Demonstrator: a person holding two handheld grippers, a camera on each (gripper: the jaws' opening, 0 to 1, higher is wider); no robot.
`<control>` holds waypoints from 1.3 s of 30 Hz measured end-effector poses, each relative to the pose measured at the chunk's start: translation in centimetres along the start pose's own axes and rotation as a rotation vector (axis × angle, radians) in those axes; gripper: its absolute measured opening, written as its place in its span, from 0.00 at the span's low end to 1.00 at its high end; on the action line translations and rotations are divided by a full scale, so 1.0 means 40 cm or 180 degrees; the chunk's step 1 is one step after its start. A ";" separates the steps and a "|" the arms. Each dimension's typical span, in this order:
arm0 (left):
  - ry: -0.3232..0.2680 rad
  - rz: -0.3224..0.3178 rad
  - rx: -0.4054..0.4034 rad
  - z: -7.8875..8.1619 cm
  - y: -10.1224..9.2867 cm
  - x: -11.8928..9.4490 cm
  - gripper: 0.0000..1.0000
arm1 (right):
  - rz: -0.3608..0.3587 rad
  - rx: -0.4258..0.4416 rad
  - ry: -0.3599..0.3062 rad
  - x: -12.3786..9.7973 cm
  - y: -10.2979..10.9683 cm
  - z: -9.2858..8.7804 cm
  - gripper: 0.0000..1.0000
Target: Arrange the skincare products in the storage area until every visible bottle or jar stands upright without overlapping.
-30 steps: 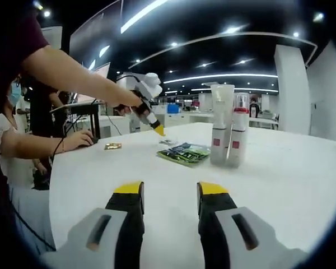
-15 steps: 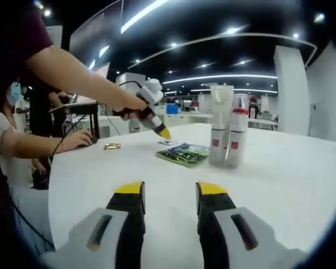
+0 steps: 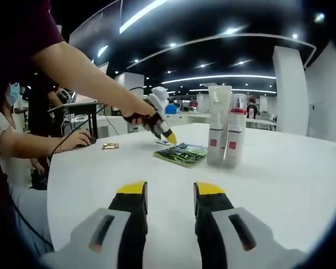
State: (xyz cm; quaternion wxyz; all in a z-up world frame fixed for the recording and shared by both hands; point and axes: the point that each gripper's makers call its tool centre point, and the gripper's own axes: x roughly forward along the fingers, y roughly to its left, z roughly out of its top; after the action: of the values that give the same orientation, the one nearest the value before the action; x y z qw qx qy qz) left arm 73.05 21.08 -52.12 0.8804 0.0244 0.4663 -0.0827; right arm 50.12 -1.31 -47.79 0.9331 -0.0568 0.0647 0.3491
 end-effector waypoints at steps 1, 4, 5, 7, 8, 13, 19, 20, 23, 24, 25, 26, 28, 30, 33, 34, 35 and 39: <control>0.0021 -0.0016 0.0025 -0.001 0.000 0.000 0.63 | -0.0001 -0.0003 0.0002 0.000 0.000 0.000 0.31; 0.0044 -0.0035 0.0053 -0.004 -0.002 -0.003 0.59 | -0.0013 -0.0038 0.0012 0.000 -0.001 -0.002 0.28; 0.0057 -0.0050 0.0070 -0.005 -0.003 -0.004 0.57 | -0.0020 -0.0026 0.0001 0.000 -0.003 -0.001 0.28; 0.0074 -0.0083 0.0130 -0.006 -0.005 -0.007 0.50 | -0.0022 -0.0016 0.0000 -0.002 -0.003 0.000 0.28; 0.0105 -0.0116 0.0177 -0.008 -0.007 -0.009 0.46 | -0.0021 -0.0015 -0.0003 -0.002 -0.003 0.001 0.28; 0.0193 -0.0213 0.0313 -0.011 -0.012 -0.012 0.42 | -0.0023 -0.0026 -0.0004 -0.002 -0.002 0.001 0.28; 0.0331 -0.0332 0.0653 -0.014 -0.019 -0.017 0.41 | -0.0025 -0.0024 -0.0005 -0.002 -0.003 0.001 0.28; 0.0352 -0.0341 0.0731 -0.015 -0.021 -0.018 0.41 | -0.0025 -0.0024 -0.0003 -0.002 -0.003 0.001 0.28; 0.0411 -0.0455 0.1097 -0.014 -0.036 -0.023 0.41 | -0.0015 -0.0029 -0.0003 -0.002 -0.002 0.001 0.28; 0.0395 -0.0560 0.1349 -0.013 -0.050 -0.026 0.41 | -0.0015 -0.0030 -0.0003 -0.002 -0.002 0.001 0.28; 0.0526 -0.0549 0.1458 -0.024 -0.049 -0.032 0.41 | -0.0015 -0.0030 -0.0004 -0.002 -0.002 0.001 0.28; 0.0517 -0.0602 0.1614 -0.022 -0.055 -0.034 0.41 | -0.0015 -0.0031 -0.0003 -0.002 -0.002 0.001 0.28; 0.0676 -0.0581 0.2016 -0.028 -0.045 -0.039 0.41 | -0.0019 -0.0033 -0.0001 -0.002 -0.003 0.000 0.28; 0.0749 -0.0581 0.2362 -0.028 -0.041 -0.043 0.41 | -0.0029 -0.0036 -0.0002 -0.002 -0.004 0.000 0.28; 0.0824 -0.0623 0.2743 -0.016 -0.043 -0.054 0.41 | -0.0038 -0.0027 0.0001 -0.002 -0.007 -0.001 0.28; 0.0828 -0.0672 0.2832 -0.006 -0.049 -0.057 0.41 | -0.0031 -0.0029 0.0002 -0.002 -0.007 -0.002 0.27; 0.0818 -0.0769 0.2950 -0.002 -0.060 -0.059 0.41 | -0.0030 -0.0037 0.0005 -0.002 -0.006 -0.002 0.28; 0.1020 -0.0793 0.3564 0.007 -0.054 -0.068 0.41 | -0.0022 -0.0051 0.0017 -0.001 -0.005 -0.003 0.27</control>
State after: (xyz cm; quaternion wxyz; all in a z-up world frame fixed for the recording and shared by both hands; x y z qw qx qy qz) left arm 71.42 19.26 -49.63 0.6359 0.4423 0.4782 -0.4140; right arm 50.21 -1.50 -47.90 0.9337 -0.0655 0.0642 0.3462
